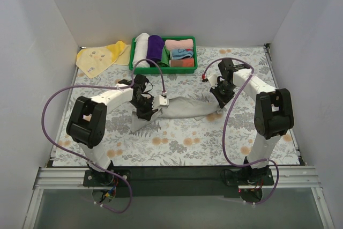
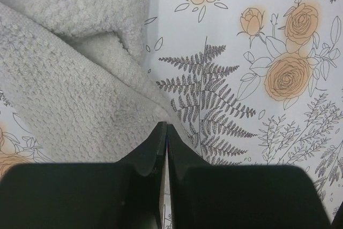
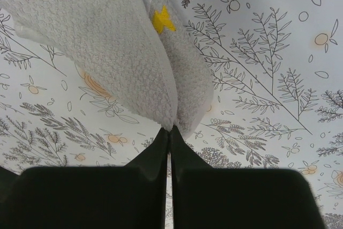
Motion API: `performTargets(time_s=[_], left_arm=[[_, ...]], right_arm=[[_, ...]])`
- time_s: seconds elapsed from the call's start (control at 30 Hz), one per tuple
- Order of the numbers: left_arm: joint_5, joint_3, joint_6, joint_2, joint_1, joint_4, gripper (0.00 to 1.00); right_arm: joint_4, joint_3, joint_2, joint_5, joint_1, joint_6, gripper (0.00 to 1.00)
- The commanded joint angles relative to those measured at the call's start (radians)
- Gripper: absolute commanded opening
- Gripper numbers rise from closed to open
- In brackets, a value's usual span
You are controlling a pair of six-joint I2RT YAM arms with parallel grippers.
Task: Roll the towels
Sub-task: Flatten the towel
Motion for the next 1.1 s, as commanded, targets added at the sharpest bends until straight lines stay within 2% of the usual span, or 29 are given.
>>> performTargets(time_s=[0.0, 0.23, 0.5, 0.67, 0.87, 1.07], left_arm=[[0.016, 0.041, -0.001, -0.021, -0.004, 0.002, 0.00], [0.007, 0.074, -0.018, -0.117, 0.007, -0.017, 0.00], [0.009, 0.222, -0.102, -0.163, 0.139, -0.003, 0.00], [-0.042, 0.303, -0.182, -0.196, 0.226, 0.060, 0.00], [-0.073, 0.343, -0.234, -0.236, 0.281, 0.120, 0.00], [-0.030, 0.407, -0.297, -0.301, 0.300, 0.089, 0.00]], right_arm=[[-0.017, 0.045, 0.003, -0.005, -0.003, 0.004, 0.01], [-0.022, 0.050, -0.018, 0.004, -0.006, -0.005, 0.01], [-0.048, 0.084, -0.046, 0.024, -0.010, -0.022, 0.01], [-0.072, 0.137, -0.081, 0.053, -0.013, -0.041, 0.01], [-0.115, 0.211, -0.118, 0.104, -0.013, -0.073, 0.01], [-0.177, 0.294, -0.178, 0.131, -0.013, -0.104, 0.01]])
